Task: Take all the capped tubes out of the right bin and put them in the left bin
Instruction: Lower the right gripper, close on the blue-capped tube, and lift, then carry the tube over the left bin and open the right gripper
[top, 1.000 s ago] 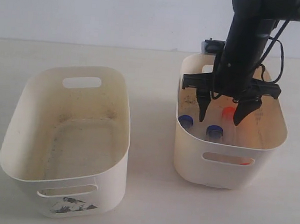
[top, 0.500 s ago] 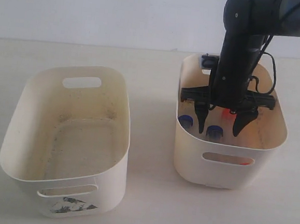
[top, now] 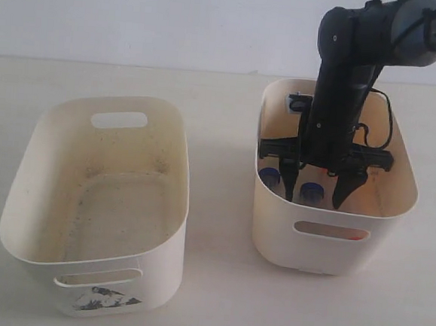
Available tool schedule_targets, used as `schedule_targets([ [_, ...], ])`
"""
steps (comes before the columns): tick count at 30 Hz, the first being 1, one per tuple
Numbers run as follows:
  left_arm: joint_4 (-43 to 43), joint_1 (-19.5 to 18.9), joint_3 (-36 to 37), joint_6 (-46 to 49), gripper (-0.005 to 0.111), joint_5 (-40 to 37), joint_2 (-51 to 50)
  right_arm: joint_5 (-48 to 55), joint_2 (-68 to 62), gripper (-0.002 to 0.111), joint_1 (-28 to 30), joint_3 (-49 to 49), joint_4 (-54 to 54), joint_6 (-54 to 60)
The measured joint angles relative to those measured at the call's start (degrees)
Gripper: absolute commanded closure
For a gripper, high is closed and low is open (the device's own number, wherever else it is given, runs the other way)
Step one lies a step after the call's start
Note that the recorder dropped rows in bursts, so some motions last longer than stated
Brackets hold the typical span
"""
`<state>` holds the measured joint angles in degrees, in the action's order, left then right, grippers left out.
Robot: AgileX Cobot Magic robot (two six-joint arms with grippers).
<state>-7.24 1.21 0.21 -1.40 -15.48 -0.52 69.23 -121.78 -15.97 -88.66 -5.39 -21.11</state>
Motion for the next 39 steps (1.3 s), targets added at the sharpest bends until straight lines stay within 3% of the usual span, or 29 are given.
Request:
schedule_targets([
  [5, 0.0, 0.0, 0.0, 0.0, 0.102, 0.0, 0.0, 0.1, -1.4, 0.069, 0.0, -0.2, -1.6, 0.3],
  [8, 0.0, 0.0, 0.0, 0.0, 0.102, 0.0, 0.0, 0.1, -2.8, 0.067, 0.0, 0.1, -2.0, 0.4],
  [11, 0.0, 0.0, 0.0, 0.0, 0.102, 0.0, 0.0, -0.2, -3.0, 0.054, 0.0, 0.1, -2.5, 0.5],
  [12, 0.0, 0.0, 0.0, 0.0, 0.102, 0.0, 0.0, -0.6, -3.0, 0.055, 0.0, 0.1, -2.9, 1.0],
  [13, 0.0, 0.0, 0.0, 0.0, 0.102, 0.0, 0.0, -0.9, -3.0, 0.063, 0.0, 0.1, -3.0, 1.1],
  [16, 0.0, 0.0, 0.0, 0.0, 0.102, 0.0, 0.0, -2.0, -3.0, 0.106, 0.1, 0.1, -2.5, 1.3],
  [17, 0.0, 0.0, 0.0, 0.0, 0.102, 0.0, 0.0, -2.3, -3.0, 0.108, 0.1, 0.1, -2.5, 1.3],
  [24, 0.0, 0.0, 0.0, 0.0, 0.102, 0.0, 0.0, -4.1, -0.5, 0.108, 0.1, 0.1, -0.3, 1.3],
  [31, 0.0, 0.0, 0.0, 0.0, 0.102, 0.0, 0.0, -9.3, 14.6, 0.108, 0.0, 0.1, 0.4, 4.4],
  [35, 0.0, 0.0, 0.0, 0.0, 0.102, 0.0, 0.0, -14.0, 20.6, 0.108, -1.1, 0.1, -15.3, 12.2],
  [39, 0.0, 0.0, 0.0, 0.0, 0.102, 0.0, 0.0, -17.4, 21.3, 0.108, -6.6, 0.1, -25.9, 20.8],
])
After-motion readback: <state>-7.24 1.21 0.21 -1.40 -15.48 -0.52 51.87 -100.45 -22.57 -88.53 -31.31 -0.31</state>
